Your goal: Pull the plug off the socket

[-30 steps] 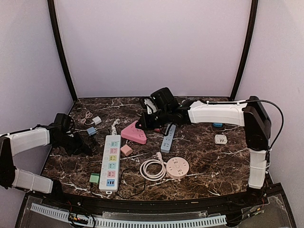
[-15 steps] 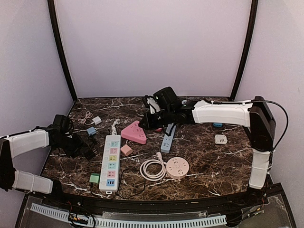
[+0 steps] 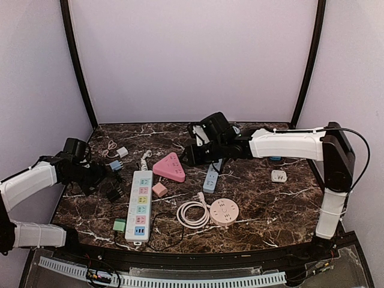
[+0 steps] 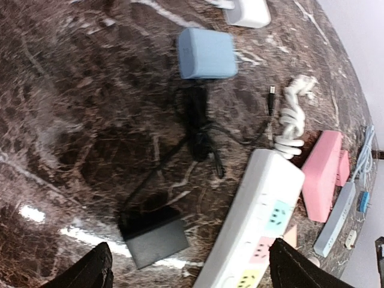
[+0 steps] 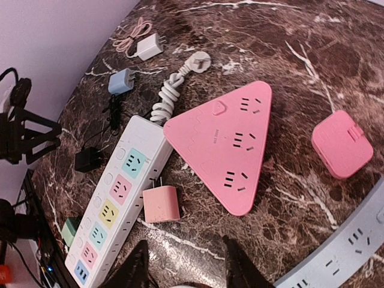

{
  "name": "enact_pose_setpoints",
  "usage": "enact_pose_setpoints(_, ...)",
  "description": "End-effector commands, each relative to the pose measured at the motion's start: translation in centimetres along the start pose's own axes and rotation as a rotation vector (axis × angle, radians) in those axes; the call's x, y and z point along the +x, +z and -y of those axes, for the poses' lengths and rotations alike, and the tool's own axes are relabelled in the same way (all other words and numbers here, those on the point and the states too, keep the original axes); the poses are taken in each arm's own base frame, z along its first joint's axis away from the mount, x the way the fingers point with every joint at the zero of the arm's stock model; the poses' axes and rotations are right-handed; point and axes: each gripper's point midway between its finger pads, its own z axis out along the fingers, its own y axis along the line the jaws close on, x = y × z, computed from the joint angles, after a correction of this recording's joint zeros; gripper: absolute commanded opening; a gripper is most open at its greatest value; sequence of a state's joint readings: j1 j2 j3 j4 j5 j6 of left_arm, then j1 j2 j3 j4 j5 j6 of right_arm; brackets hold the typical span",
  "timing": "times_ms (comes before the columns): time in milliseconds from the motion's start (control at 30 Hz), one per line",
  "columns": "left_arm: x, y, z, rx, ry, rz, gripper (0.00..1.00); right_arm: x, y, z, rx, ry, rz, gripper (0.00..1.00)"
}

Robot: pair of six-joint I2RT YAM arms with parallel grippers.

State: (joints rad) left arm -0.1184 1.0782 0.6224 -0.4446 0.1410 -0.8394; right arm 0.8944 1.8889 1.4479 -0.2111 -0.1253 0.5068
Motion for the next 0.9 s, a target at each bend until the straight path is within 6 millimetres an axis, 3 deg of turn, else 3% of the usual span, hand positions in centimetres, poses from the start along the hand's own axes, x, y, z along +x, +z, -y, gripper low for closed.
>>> enact_pose_setpoints(0,-0.3,-1.8,3.9,0.059,0.146,0.047,0.93,-2.2,-2.6,1.5,0.04,0.005,0.093,0.54)
enact_pose_setpoints(67,-0.3,-2.2,5.5,0.072,0.207,0.067,0.98,-2.5,-3.4,2.4,0.058,0.013,0.111,0.68)
enact_pose_setpoints(233,-0.1,-2.9,9.3,0.116,0.344,0.101,0.99,-2.8,-5.6,5.1,0.122,0.033,0.159,0.98)
enact_pose_setpoints(367,-0.7,-3.7,11.4,0.132,0.431,0.165,0.99,-2.7,-8.2,8.4,0.22,0.052,0.208,0.98)
enact_pose_setpoints(533,-2.6,-5.7,13.4,0.167,0.498,0.272,0.99,-2.7,-13.1,12.6,0.34,0.078,0.317,0.99)
enact_pose_setpoints(733,-4.5,-7.4,13.8,0.145,0.533,0.38,0.99,-1.8,-19.7,17.5,0.542,0.089,0.449,0.99)
enact_pose_setpoints(867,-5.1,-7.9,14.0,0.155,0.549,0.427,0.99,-0.6,-23.1,19.9,0.627,0.047,0.546,0.99)
